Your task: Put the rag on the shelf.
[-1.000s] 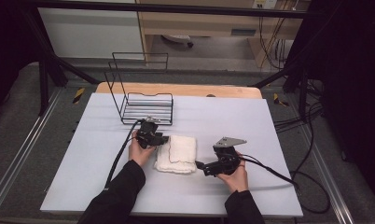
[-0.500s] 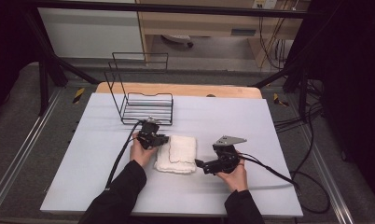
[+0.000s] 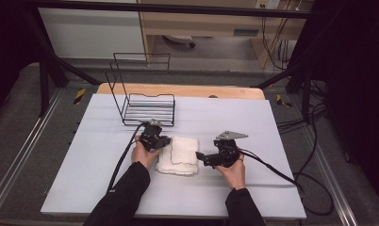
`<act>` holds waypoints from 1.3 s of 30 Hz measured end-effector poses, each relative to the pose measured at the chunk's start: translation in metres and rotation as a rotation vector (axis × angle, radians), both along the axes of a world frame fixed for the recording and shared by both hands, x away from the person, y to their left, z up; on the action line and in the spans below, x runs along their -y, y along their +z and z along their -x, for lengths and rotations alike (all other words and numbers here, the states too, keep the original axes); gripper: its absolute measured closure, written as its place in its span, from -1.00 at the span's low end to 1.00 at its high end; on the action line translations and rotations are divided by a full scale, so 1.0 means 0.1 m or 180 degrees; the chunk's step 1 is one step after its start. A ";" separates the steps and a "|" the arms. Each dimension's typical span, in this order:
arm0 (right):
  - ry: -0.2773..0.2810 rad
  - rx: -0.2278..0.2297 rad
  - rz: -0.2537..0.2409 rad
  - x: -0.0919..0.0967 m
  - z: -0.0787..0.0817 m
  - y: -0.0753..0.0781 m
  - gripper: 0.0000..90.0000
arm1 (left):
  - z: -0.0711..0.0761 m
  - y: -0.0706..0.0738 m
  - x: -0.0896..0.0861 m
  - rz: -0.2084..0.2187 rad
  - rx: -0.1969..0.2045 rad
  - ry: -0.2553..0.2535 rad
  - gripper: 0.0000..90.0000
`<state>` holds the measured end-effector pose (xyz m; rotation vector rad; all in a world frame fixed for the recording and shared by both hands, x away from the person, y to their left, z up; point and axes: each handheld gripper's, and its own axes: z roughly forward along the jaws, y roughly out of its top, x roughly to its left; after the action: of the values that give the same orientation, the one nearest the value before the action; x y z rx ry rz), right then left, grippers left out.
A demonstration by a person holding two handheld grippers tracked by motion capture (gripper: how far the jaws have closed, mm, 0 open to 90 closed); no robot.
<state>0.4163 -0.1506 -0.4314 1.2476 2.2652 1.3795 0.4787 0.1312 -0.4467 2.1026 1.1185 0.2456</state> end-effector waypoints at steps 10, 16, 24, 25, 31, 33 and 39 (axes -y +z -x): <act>-0.0095 -0.0093 0.0084 -0.19 -0.31 -0.07 -0.67 | 0.01 0.00 0.01 -0.0025 0.0057 -0.0017 0.76; -0.0169 -0.0136 0.0159 -0.25 -0.42 -0.15 -0.40 | 0.01 -0.01 0.00 -0.0022 0.0068 -0.0032 0.76; -0.0174 -0.0149 0.0186 -0.27 -0.46 -0.21 0.06 | 0.02 -0.01 0.00 -0.0019 0.0085 -0.0033 0.76; -0.0178 -0.0151 0.0181 -0.27 -0.46 -0.22 0.10 | 0.02 -0.01 0.00 -0.0020 0.0090 -0.0038 0.76; -0.0173 -0.0260 0.0152 -0.29 -0.48 -0.25 0.25 | 0.02 -0.01 0.00 -0.0013 0.0092 -0.0045 0.76; -0.0174 -0.0287 0.0144 -0.30 -0.48 -0.26 0.28 | 0.02 -0.01 0.00 -0.0015 0.0093 -0.0044 0.76; -0.0200 -0.0420 0.0072 -0.30 -0.49 -0.27 0.39 | 0.02 -0.02 -0.01 0.0016 0.0096 -0.0041 0.76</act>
<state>0.4658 -0.1203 -0.4579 1.4287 2.2980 1.2819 0.4771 0.1319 -0.4487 2.0943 1.0867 0.2674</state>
